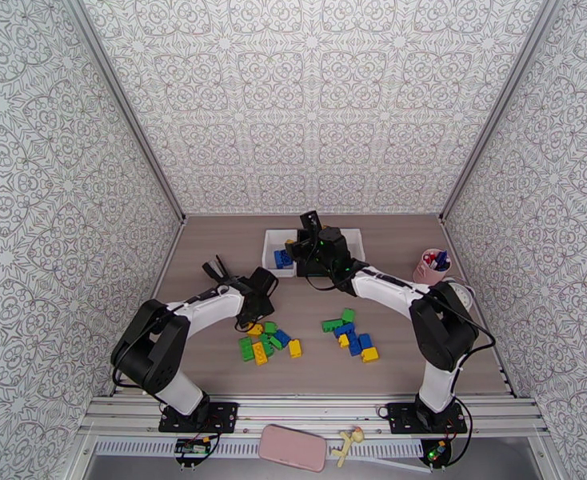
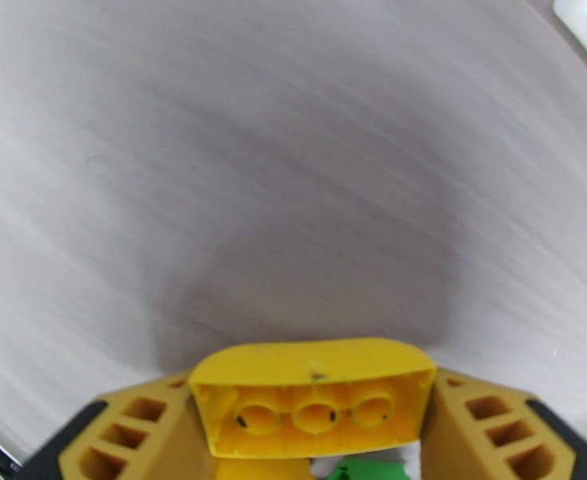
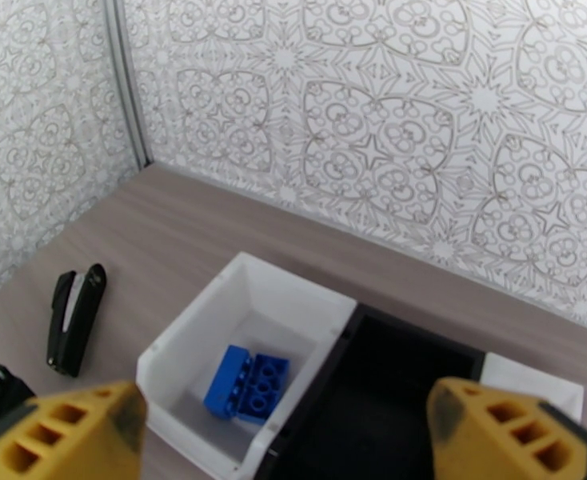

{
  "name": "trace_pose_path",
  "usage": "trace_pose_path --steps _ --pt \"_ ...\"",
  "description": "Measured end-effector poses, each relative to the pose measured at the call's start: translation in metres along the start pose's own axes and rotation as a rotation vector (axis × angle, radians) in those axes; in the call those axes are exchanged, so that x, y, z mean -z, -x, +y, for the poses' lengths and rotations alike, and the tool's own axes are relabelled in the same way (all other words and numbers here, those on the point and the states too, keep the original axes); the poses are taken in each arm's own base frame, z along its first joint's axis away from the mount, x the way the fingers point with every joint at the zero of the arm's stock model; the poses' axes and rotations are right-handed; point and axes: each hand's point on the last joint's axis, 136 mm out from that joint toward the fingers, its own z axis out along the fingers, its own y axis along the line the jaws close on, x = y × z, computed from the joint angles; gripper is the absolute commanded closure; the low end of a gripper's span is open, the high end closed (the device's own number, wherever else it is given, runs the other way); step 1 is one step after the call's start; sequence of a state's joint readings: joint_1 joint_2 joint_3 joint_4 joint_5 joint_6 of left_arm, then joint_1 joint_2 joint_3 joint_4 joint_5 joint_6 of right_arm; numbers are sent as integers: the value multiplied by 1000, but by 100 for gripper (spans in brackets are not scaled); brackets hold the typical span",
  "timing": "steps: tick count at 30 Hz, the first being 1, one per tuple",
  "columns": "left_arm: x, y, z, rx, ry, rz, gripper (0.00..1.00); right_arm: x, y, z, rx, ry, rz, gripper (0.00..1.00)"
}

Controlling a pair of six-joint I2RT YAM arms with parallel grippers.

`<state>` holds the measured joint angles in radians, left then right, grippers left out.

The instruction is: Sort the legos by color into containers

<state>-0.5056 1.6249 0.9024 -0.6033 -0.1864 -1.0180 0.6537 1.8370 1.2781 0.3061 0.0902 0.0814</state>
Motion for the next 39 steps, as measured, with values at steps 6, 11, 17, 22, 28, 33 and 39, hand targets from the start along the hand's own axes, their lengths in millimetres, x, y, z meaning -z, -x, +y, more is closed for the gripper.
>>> trace_pose_path --steps 6,11,17,22,28,33,39 --pt "6 3 -2 1 -17 -13 39 7 9 -1 -2 -7 -23 4" --pt "27 17 -14 -19 -96 -77 39 26 12 -6 -5 -24 -46 4" --pt "51 42 -48 -75 -251 -188 39 52 -1 -19 -19 -62 -40 4" --pt "78 71 -97 -117 -398 -278 39 71 -13 -42 -42 -128 -28 3" --pt "100 101 -170 -173 -541 -342 39 97 -25 -63 -75 -196 -23 3" --pt "90 117 -217 -211 -574 -342 39 113 -28 -73 -90 -232 -27 3" --pt "70 128 -252 -235 -578 -321 39 127 -30 -82 -99 -267 -25 3"
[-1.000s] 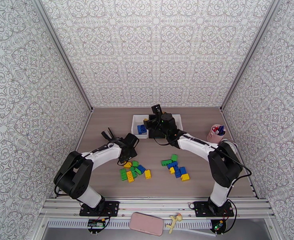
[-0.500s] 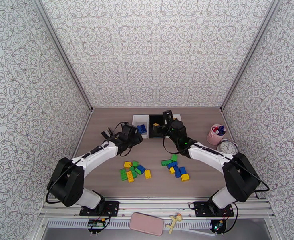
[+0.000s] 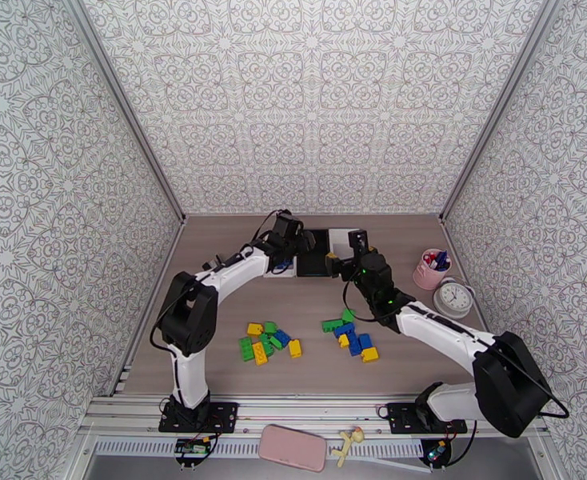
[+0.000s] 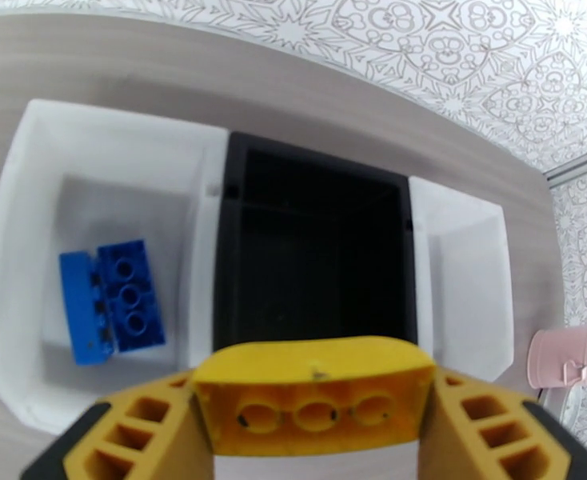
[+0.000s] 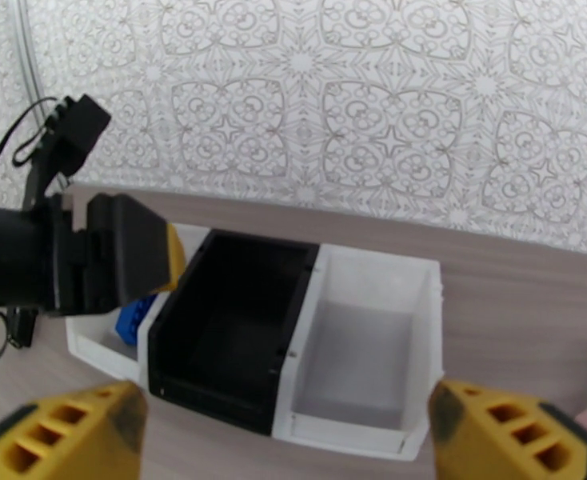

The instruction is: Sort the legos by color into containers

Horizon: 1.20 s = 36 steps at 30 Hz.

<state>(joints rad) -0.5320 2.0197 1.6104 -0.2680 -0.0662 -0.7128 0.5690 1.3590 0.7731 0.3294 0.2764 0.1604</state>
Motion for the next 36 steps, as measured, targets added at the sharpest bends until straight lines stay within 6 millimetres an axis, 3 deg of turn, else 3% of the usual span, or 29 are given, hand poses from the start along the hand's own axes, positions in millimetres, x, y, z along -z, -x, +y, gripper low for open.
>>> trace_pose_path --steps 10,20,22,25,32,36 --pt "-38 4 -16 -17 -17 41 34 7 -2 -9 -7 -28 7 3" --pt "-37 -3 -17 -72 -28 71 6 12 -9 -15 5 -51 47 4" --pt "-29 -3 -16 -95 -32 68 1 14 -11 -15 1 -53 57 3" --pt "-10 0 -20 -135 -48 52 0 16 -15 -17 -11 -61 77 2" --pt "60 4 -42 -314 -161 -60 0 26 -24 -22 -50 -82 138 0" --pt "97 -11 -47 -432 -230 -103 0 30 -29 -24 -49 -88 188 0"
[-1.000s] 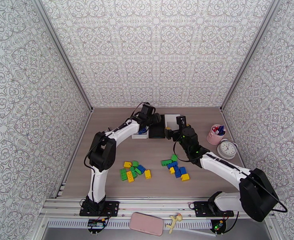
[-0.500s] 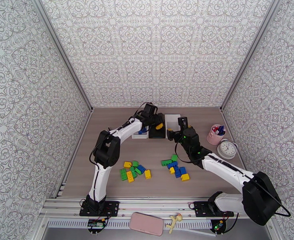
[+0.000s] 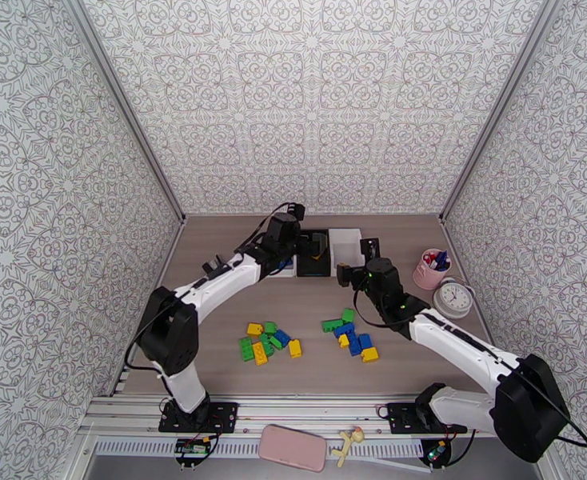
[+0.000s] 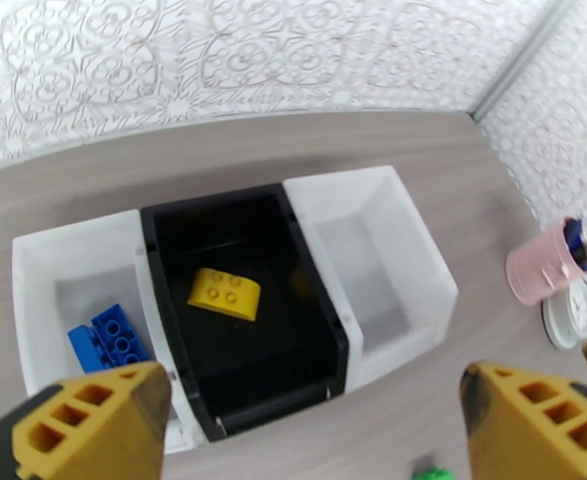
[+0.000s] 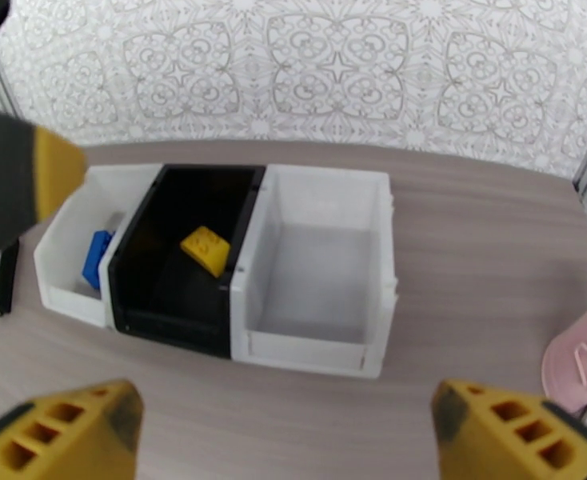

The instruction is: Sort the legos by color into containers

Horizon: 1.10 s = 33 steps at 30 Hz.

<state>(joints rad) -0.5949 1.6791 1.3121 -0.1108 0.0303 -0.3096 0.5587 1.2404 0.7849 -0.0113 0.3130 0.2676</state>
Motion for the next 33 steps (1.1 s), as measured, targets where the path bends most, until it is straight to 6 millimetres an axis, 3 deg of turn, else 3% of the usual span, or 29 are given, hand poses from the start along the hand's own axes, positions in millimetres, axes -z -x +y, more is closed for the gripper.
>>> trace_pose_path --steps 9,14,19,23,29,33 --pt "70 -39 -20 -183 -109 -40 0 4 -28 -6 -136 -45 175 4" --pt "100 -59 -43 -292 -218 -45 0 -3 -62 -1 -208 -78 319 4" --pt "120 -65 -65 -385 -316 -58 0 -7 -103 10 -233 -132 471 4" --pt "129 -90 -76 -485 -382 -43 0 -12 -131 14 -241 -178 576 7" --pt "123 -133 -71 -595 -426 -5 0 -16 -154 15 -245 -212 661 12" --pt "123 -133 -75 -630 -451 -28 0 -21 -163 17 -247 -217 693 17"
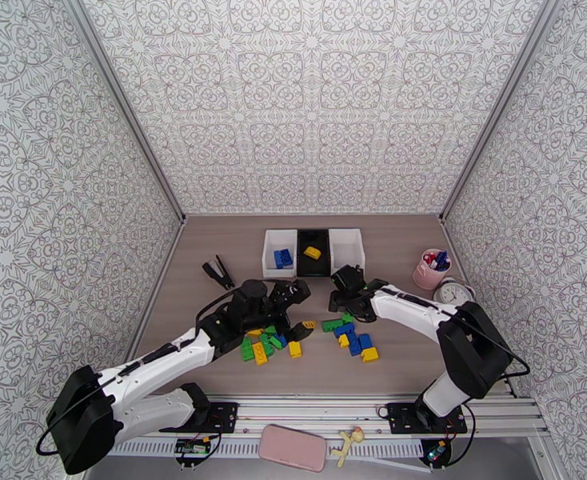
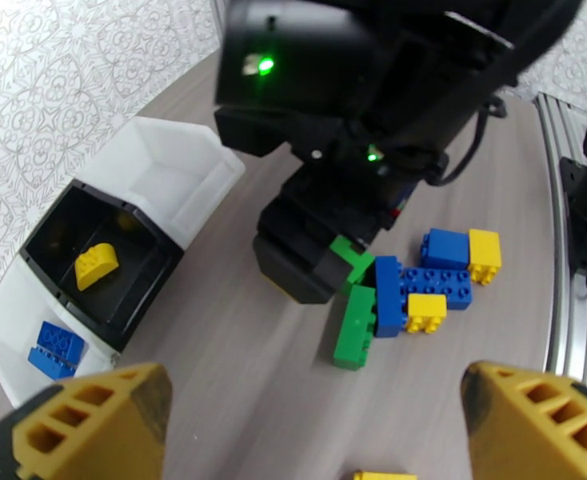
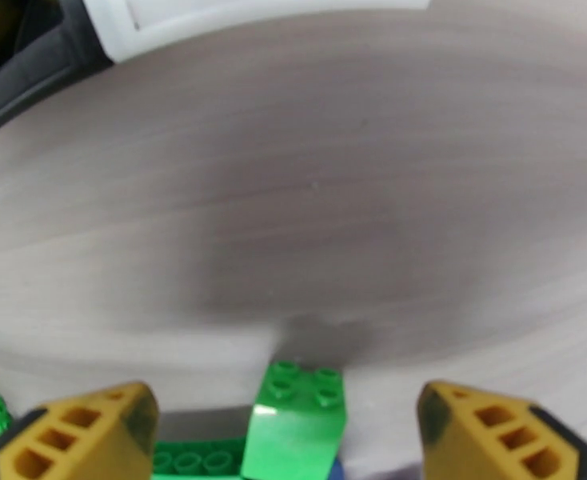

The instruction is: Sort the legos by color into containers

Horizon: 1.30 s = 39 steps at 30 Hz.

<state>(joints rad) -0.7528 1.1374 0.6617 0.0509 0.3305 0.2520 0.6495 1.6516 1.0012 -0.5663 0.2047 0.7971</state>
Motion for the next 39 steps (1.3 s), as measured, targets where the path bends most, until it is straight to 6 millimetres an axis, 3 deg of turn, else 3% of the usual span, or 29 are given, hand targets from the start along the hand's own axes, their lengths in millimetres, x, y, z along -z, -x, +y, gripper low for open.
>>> trace_pose_path --steps 3,14,20,27,33,39 --pt "0 4 -1 -22 -9 -23 0 -7 -5 0 1 -8 24 23" --pt "-4 -1 -3 -47 -17 -17 0 -12 -9 3 -8 -3 50 58" --pt "-4 0 -3 -48 -15 -21 0 -12 -8 2 -17 -8 49 65" --pt "-5 -4 -3 -48 -11 -21 0 -2 -2 -1 -22 -13 19 65" --pt "-5 -7 -3 -49 -4 -22 0 20 24 6 -14 30 -62 65" --pt "-4 -1 3 -35 14 -50 0 42 87 7 -26 83 -216 66"
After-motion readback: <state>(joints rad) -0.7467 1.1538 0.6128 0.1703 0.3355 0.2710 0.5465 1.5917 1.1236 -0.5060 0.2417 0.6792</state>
